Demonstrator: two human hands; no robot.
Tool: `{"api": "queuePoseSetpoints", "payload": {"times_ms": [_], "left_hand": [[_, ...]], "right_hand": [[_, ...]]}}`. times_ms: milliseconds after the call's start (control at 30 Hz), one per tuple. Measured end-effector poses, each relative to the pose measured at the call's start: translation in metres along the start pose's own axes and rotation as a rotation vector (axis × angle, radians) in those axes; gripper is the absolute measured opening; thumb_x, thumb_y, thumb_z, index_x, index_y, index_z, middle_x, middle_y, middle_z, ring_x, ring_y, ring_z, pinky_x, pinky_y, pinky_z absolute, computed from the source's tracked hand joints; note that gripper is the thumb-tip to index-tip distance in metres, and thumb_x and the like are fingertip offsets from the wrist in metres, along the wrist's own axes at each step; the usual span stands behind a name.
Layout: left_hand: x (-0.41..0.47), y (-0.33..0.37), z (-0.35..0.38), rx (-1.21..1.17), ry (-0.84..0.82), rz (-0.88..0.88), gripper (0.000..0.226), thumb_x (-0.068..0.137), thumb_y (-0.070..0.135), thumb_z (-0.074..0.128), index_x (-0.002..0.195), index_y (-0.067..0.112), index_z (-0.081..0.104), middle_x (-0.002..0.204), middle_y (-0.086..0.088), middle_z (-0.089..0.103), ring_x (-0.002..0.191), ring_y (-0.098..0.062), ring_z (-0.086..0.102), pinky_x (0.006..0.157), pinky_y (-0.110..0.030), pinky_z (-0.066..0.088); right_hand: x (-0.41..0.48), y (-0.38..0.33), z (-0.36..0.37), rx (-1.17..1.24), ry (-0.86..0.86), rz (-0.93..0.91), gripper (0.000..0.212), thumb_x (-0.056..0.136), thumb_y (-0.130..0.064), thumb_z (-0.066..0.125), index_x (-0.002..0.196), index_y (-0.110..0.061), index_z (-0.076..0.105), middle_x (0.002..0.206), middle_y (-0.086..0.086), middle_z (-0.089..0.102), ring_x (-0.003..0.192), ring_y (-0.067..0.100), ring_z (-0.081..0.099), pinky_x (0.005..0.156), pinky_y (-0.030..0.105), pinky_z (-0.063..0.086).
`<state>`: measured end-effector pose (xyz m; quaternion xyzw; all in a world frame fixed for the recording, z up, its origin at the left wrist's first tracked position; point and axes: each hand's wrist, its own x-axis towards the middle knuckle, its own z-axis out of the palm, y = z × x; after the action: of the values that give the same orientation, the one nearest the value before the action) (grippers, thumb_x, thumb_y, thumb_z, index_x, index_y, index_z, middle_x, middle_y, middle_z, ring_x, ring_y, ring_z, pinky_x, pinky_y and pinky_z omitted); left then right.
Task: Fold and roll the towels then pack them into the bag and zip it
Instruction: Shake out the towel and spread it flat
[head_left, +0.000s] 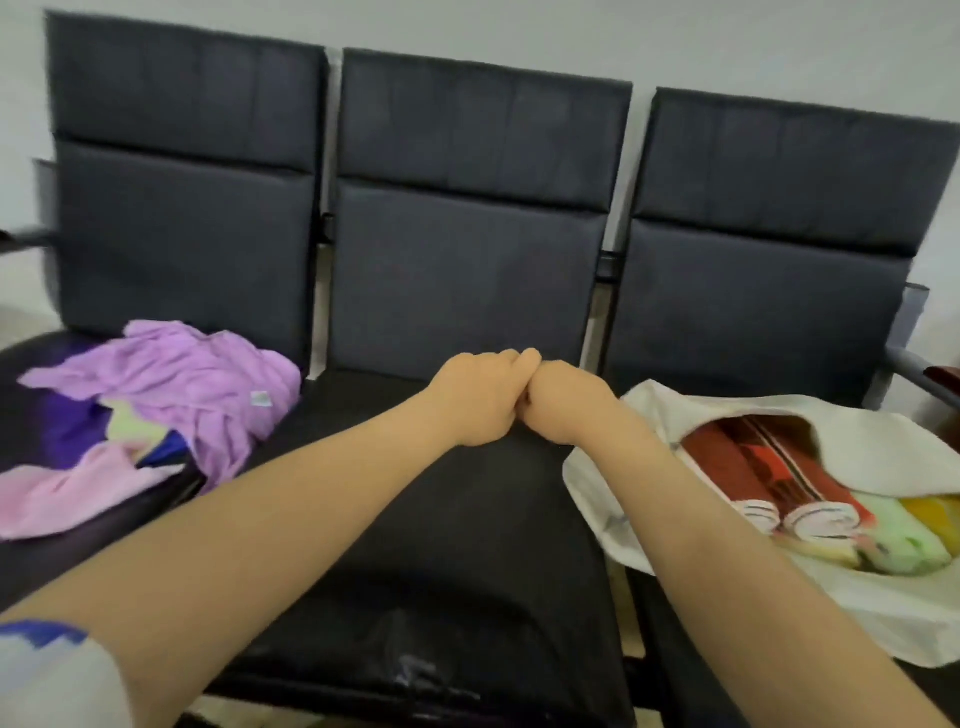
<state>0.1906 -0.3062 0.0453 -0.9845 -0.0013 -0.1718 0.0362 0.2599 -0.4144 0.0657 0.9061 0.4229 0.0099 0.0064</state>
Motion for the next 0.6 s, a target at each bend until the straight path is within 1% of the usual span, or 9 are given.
{"api": "queuePoseSetpoints", "payload": {"times_ms": [67, 167, 233, 300, 367, 433, 500, 567, 600], "left_hand": [[-0.034, -0.032, 0.013, 0.0, -0.034, -0.087, 0.038, 0.088, 0.022, 0.051, 0.124, 0.016, 0.038, 0.109, -0.003, 0.056, 0.089, -0.024, 0.06, 0.071, -0.039, 0.048], [-0.085, -0.078, 0.03, -0.003, -0.098, -0.228, 0.039, 0.088, 0.024, 0.054, 0.124, 0.018, 0.039, 0.112, -0.003, 0.057, 0.094, -0.023, 0.059, 0.078, -0.038, 0.048], [-0.117, -0.108, 0.041, -0.014, -0.097, -0.335, 0.035, 0.088, 0.024, 0.055, 0.12, 0.02, 0.041, 0.112, -0.001, 0.057, 0.096, -0.021, 0.058, 0.079, -0.034, 0.046], [-0.148, -0.139, 0.053, 0.001, -0.103, -0.498, 0.027, 0.09, 0.024, 0.053, 0.116, 0.019, 0.044, 0.114, -0.003, 0.057, 0.098, -0.021, 0.057, 0.081, -0.034, 0.046], [-0.176, -0.17, 0.065, 0.055, -0.147, -0.669, 0.029, 0.093, 0.024, 0.049, 0.121, 0.015, 0.045, 0.122, -0.007, 0.054, 0.107, -0.024, 0.054, 0.086, -0.036, 0.045], [-0.202, -0.201, 0.077, 0.129, -0.2, -0.776, 0.035, 0.095, 0.03, 0.045, 0.124, 0.012, 0.043, 0.125, -0.009, 0.05, 0.112, -0.027, 0.05, 0.088, -0.037, 0.042], [-0.221, -0.23, 0.087, 0.151, -0.21, -0.809, 0.037, 0.096, 0.034, 0.042, 0.125, 0.01, 0.044, 0.126, -0.009, 0.049, 0.115, -0.027, 0.048, 0.092, -0.036, 0.039], [-0.232, -0.253, 0.097, 0.151, -0.191, -0.776, 0.043, 0.094, 0.034, 0.038, 0.129, 0.01, 0.044, 0.132, -0.008, 0.046, 0.121, -0.027, 0.045, 0.096, -0.036, 0.037], [-0.234, -0.262, 0.102, 0.154, -0.192, -0.749, 0.05, 0.093, 0.037, 0.033, 0.134, 0.011, 0.041, 0.137, -0.008, 0.043, 0.126, -0.027, 0.042, 0.098, -0.037, 0.036]], "right_hand": [[0.017, -0.041, 0.021, 0.068, -0.019, -0.075, 0.014, 0.093, -0.02, 0.048, 0.1, -0.017, 0.06, 0.097, 0.002, 0.06, 0.079, 0.021, 0.057, 0.067, 0.036, 0.05], [0.04, -0.105, 0.051, 0.121, -0.079, -0.172, 0.023, 0.094, -0.024, 0.049, 0.114, -0.017, 0.059, 0.112, 0.003, 0.056, 0.086, 0.022, 0.057, 0.072, 0.039, 0.052], [0.053, -0.146, 0.069, 0.126, -0.108, -0.231, 0.029, 0.095, -0.028, 0.048, 0.122, -0.016, 0.054, 0.115, 0.004, 0.053, 0.09, 0.023, 0.057, 0.075, 0.04, 0.051], [0.064, -0.183, 0.083, 0.131, -0.129, -0.292, 0.034, 0.096, -0.03, 0.049, 0.127, -0.016, 0.049, 0.117, 0.006, 0.051, 0.097, 0.025, 0.057, 0.077, 0.038, 0.049], [0.073, -0.215, 0.096, 0.14, -0.163, -0.338, 0.036, 0.096, -0.027, 0.048, 0.129, -0.014, 0.047, 0.123, 0.009, 0.049, 0.107, 0.029, 0.054, 0.082, 0.039, 0.045], [0.082, -0.242, 0.109, 0.14, -0.192, -0.366, 0.038, 0.096, -0.025, 0.047, 0.133, -0.015, 0.045, 0.127, 0.01, 0.048, 0.111, 0.03, 0.053, 0.085, 0.04, 0.045], [0.092, -0.265, 0.118, 0.112, -0.199, -0.4, 0.04, 0.096, -0.022, 0.046, 0.135, -0.015, 0.043, 0.129, 0.011, 0.047, 0.111, 0.031, 0.052, 0.086, 0.04, 0.045], [0.105, -0.283, 0.124, 0.082, -0.187, -0.422, 0.038, 0.095, -0.019, 0.047, 0.132, -0.014, 0.042, 0.129, 0.012, 0.046, 0.11, 0.033, 0.051, 0.083, 0.039, 0.041], [0.112, -0.29, 0.126, 0.075, -0.176, -0.42, 0.037, 0.094, -0.018, 0.047, 0.13, -0.013, 0.042, 0.129, 0.013, 0.045, 0.11, 0.033, 0.051, 0.081, 0.039, 0.04]]}}
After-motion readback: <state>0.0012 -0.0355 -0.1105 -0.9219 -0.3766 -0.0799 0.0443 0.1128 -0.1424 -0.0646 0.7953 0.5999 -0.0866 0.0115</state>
